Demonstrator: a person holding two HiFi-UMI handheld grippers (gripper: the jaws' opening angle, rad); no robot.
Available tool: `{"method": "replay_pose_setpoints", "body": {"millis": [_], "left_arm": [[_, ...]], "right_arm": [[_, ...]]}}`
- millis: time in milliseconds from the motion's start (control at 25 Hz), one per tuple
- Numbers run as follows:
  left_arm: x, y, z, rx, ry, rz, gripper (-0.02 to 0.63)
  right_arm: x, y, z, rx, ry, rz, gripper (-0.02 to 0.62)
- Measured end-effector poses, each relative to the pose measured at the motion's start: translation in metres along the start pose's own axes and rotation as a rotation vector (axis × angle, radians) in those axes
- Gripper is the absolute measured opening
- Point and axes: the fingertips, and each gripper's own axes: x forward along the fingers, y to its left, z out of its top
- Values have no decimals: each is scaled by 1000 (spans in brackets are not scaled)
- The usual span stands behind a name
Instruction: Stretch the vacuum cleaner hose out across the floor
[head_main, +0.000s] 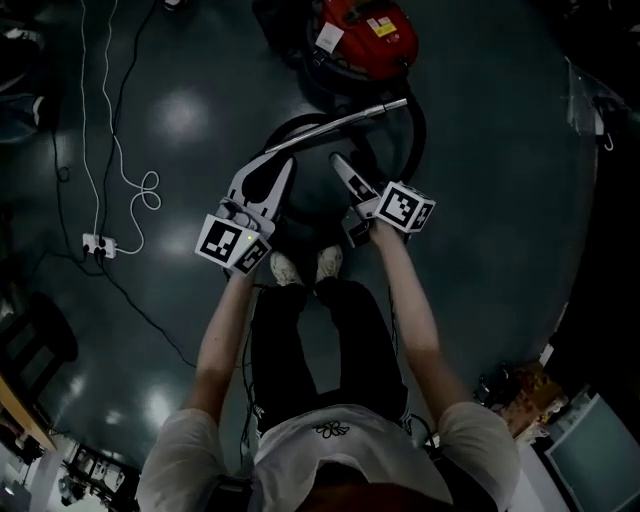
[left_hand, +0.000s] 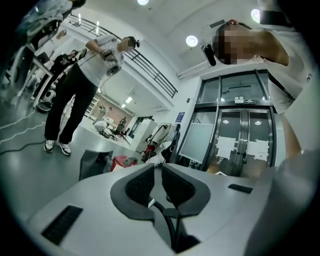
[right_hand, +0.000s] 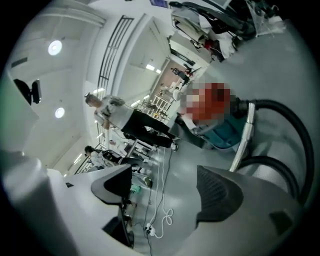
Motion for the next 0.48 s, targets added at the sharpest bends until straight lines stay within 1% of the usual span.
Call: {"method": "replay_pose_setpoints", "body": {"millis": [120,240,360,480], "left_arm": [[24,53,-90,-10,19,-16,27],[36,98,-151,25,15,15,25],[38,133,-178,55,-27,69,25],[35,156,-193,68,-24,116,25]], "right_arm": [[59,-116,-33,53,18,-59,393],[105,-211,-61,131,13,-128,393],[140,-271,-75,199,-30,-172,393],[170,-306,-80,234,-43,-184,393]]}}
